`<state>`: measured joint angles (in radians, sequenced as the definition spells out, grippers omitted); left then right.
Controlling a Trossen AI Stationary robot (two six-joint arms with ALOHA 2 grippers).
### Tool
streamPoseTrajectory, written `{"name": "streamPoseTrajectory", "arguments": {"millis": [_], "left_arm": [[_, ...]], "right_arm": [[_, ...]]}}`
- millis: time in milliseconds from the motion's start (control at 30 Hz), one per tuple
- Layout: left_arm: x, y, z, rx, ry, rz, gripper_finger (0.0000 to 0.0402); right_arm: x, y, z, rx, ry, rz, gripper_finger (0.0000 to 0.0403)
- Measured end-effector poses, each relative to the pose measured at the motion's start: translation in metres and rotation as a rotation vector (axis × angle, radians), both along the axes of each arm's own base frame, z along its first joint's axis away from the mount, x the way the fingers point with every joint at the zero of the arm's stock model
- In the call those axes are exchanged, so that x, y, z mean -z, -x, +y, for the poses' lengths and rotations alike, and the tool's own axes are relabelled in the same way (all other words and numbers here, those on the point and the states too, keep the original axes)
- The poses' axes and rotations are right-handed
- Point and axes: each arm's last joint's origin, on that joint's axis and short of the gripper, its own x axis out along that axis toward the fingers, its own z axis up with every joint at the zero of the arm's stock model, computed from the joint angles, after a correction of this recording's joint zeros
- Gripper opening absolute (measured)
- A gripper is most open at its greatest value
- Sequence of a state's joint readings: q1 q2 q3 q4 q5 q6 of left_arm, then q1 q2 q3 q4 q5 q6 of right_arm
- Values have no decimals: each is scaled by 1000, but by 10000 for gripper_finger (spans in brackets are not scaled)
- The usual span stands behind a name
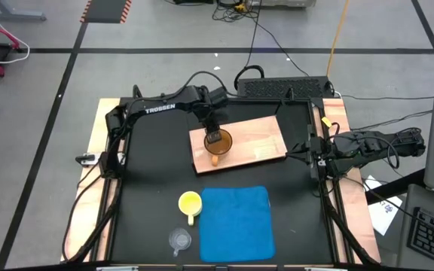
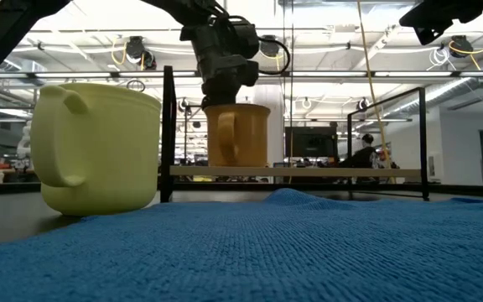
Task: Stack small to large cups/mugs on shelf
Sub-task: Put the orange mug on the shelf
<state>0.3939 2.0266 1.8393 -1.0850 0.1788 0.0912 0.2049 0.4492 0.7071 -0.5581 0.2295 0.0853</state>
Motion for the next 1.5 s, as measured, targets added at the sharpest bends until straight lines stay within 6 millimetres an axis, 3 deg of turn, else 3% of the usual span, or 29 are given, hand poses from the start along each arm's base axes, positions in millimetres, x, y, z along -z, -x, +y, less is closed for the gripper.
{"name": "streamPoseTrajectory", "arguments": {"millis": [1500], "left_arm": [[2,7,-9,-132,40,123,17]], "right_arm": [[2,1,1,-21,-12,20,0]]}}
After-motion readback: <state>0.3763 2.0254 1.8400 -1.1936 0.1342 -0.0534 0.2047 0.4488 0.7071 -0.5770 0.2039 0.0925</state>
